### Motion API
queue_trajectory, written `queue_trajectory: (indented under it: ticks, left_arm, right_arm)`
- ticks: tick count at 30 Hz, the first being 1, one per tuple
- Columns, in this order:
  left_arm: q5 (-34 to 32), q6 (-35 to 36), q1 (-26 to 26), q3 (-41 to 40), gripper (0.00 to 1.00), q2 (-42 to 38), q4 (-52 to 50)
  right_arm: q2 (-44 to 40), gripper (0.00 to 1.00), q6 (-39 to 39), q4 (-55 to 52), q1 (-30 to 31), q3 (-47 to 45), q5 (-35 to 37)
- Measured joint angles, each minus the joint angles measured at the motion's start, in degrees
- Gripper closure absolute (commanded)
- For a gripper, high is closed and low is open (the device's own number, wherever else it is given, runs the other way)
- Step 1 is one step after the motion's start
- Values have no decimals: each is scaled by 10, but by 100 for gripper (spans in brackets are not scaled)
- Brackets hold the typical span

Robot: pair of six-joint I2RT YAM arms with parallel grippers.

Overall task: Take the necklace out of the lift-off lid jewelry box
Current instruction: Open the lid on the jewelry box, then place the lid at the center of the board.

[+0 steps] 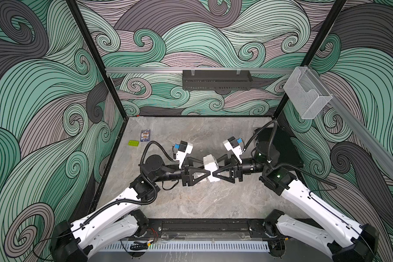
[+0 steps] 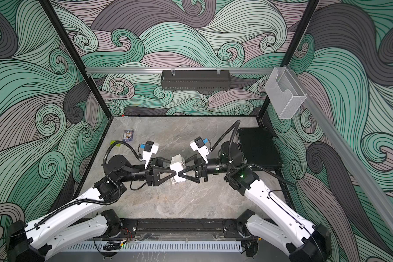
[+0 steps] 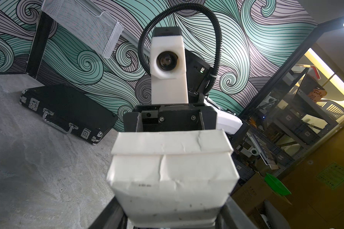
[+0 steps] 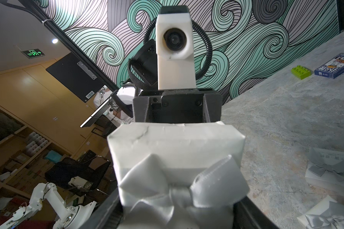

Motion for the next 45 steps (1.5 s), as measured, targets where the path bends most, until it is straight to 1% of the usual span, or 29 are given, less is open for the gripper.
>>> queue_trajectory:
  ticks: [4,10,13,16,19,22,26,30,32,36,42,44,45]
  left_arm:
    - [-8,3,0,-1,40,-10,-13]
    - [-28,9,0,-2,40,-29,-18]
    - [-34,15,0,-2,41,-32,-22]
    - [-36,19,0,-2,41,-32,-33]
    - [-37,23,0,-2,41,-33,-42]
    - [-37,29,0,-2,41,-34,-52]
    - [-37,35,0,-2,41,-37,-65]
    - [-36,38,0,-2,41,-37,-76]
    - [-36,39,0,-2,40,-36,-78]
    - [-35,40,0,-2,41,-36,-83]
    - [-32,42,0,-2,41,-36,-86]
    - [-31,42,0,-2,41,-37,-86]
    - [-30,42,0,-2,41,-37,-87]
  right_arm:
    - [-13,29,-11,-17,-11,0,4]
    - [-51,30,-23,-70,-63,0,10]
    - [-67,30,-33,-111,-90,0,31]
    - [-83,31,-52,-178,-109,0,88]
    - [-80,33,-73,-252,-119,-2,176]
    - [-44,33,-87,-304,-122,-17,271]
    - [51,30,-95,-346,-123,-46,390]
    - [133,29,-101,-358,-124,-54,469]
    - [169,28,-104,-354,-125,-54,491]
    - [233,22,-107,-346,-127,-54,515]
    - [257,17,-108,-339,-129,-54,528]
    - [257,18,-108,-339,-129,-54,529]
    - [257,19,-110,-341,-129,-53,528]
